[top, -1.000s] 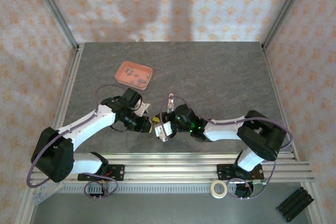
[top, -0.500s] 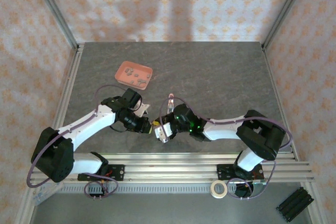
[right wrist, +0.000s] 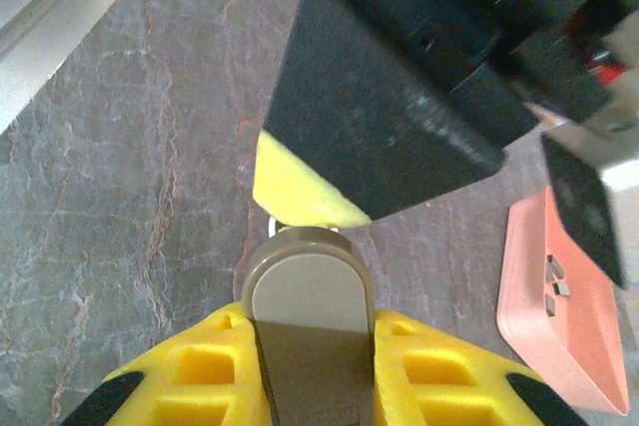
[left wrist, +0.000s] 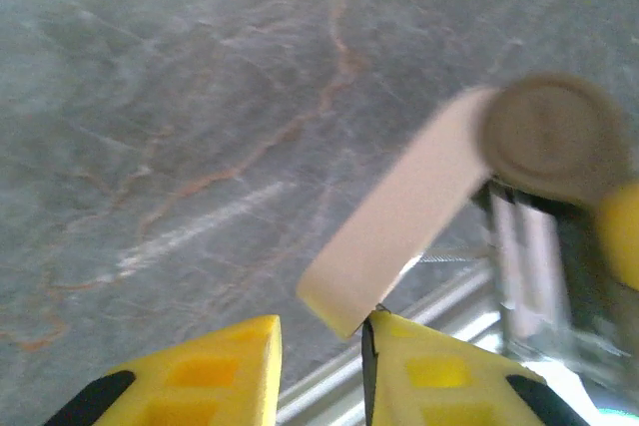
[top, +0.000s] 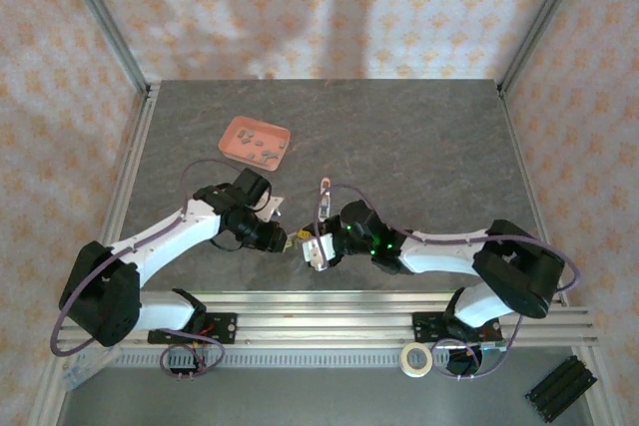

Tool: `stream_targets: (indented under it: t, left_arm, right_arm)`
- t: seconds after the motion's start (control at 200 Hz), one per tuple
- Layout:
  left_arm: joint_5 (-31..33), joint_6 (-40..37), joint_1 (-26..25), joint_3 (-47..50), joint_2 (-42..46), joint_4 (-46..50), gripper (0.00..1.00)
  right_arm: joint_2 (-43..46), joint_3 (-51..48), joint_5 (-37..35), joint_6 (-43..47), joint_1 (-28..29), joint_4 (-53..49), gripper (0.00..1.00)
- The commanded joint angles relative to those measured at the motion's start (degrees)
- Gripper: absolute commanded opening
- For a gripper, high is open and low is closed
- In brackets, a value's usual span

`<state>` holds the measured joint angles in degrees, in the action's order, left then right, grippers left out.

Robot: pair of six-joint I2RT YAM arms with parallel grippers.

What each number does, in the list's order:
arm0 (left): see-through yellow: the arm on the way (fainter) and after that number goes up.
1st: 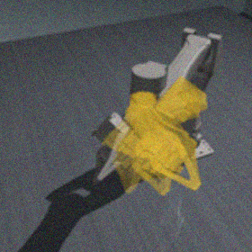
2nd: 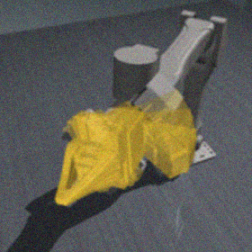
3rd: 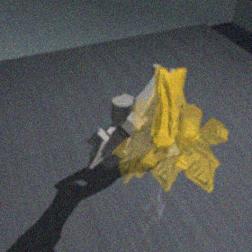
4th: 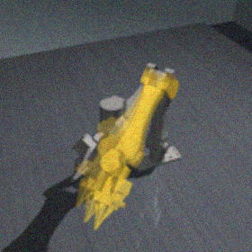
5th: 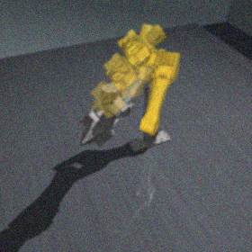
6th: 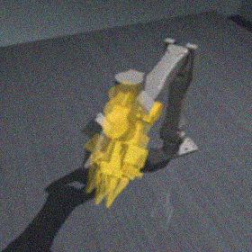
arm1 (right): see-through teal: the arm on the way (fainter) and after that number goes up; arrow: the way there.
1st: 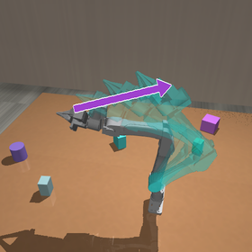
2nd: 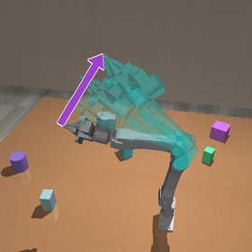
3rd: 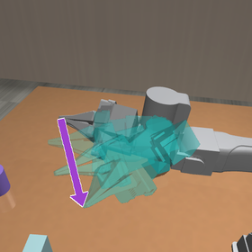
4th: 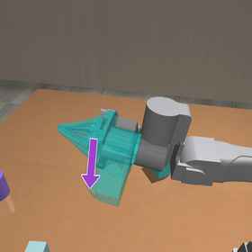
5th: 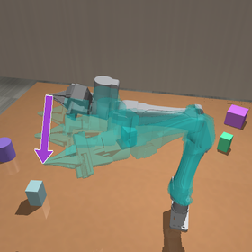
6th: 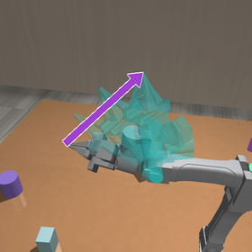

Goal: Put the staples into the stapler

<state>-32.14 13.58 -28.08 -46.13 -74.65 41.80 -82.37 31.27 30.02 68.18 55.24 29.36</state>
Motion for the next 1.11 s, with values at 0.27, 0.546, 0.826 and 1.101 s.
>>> stream_targets:
  t: [0.27,0.546,0.826,1.101]
  left_arm:
    - [7.0,-0.1,0.4,-0.7,-0.1,-0.1,0.38]
    - [1.5,-1.4,0.4,4.0,8.2,-10.7,0.50]
    - [10.1,1.5,0.4,9.1,18.4,-18.5,0.54]
    - [16.9,6.2,0.6,8.5,16.4,-16.8,0.54]
  right_arm:
    - [5.8,-2.3,1.0,-9.9,0.5,0.0,0.13]
    - [8.5,-4.9,0.4,-20.3,-0.1,-1.2,0.12]
    - [12.3,-4.6,-2.4,-30.4,-1.0,-7.3,0.20]
    - [14.3,-0.3,2.1,-30.0,3.9,-23.4,0.48]
